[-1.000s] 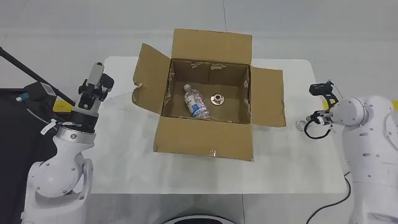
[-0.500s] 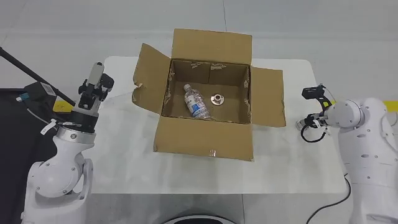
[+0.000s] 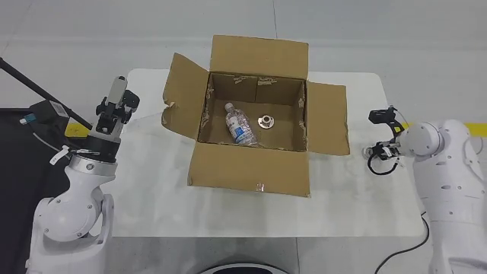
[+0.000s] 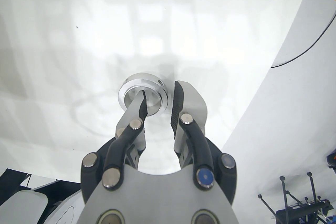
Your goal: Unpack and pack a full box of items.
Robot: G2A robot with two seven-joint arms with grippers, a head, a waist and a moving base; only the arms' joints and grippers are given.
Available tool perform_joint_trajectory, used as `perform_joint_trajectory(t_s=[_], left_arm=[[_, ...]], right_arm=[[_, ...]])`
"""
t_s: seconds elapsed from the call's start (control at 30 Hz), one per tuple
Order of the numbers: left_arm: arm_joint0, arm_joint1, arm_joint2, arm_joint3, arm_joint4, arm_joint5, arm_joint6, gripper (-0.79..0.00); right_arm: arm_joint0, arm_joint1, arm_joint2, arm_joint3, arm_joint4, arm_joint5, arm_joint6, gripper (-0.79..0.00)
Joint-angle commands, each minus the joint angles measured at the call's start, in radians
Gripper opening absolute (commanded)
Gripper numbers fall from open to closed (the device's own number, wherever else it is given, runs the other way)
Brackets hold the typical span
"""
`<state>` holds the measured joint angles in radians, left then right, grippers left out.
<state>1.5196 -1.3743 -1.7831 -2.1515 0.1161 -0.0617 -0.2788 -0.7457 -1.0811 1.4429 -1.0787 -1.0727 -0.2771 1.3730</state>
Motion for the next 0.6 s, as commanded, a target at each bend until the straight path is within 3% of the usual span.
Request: perform_joint_trajectory(t_s=[0.0,0.1,0.3,0.57], left_arm=[[0.000,0.000,0.000,0.000,0.000,0.000,0.000,0.000],[0.000,0.000,0.000,0.000,0.000,0.000,0.000,0.000],[0.000,0.000,0.000,0.000,0.000,0.000,0.000,0.000],[0.000,0.000,0.000,0.000,0.000,0.000,0.000,0.000]], right_arm=[[0.005,0.001,-0.005,0.007,0.002,0.000,0.000,-0.656],[0.012,0.003,-0.008,0.015,0.011,0.002,-0.007,-0.785],[0.024,0.014,0.024,-0.056,0.046,-0.008,-0.029,-0.785],[0.025,0.030,0.087,-0.481,0.139,0.012,-0.053,-0.785]])
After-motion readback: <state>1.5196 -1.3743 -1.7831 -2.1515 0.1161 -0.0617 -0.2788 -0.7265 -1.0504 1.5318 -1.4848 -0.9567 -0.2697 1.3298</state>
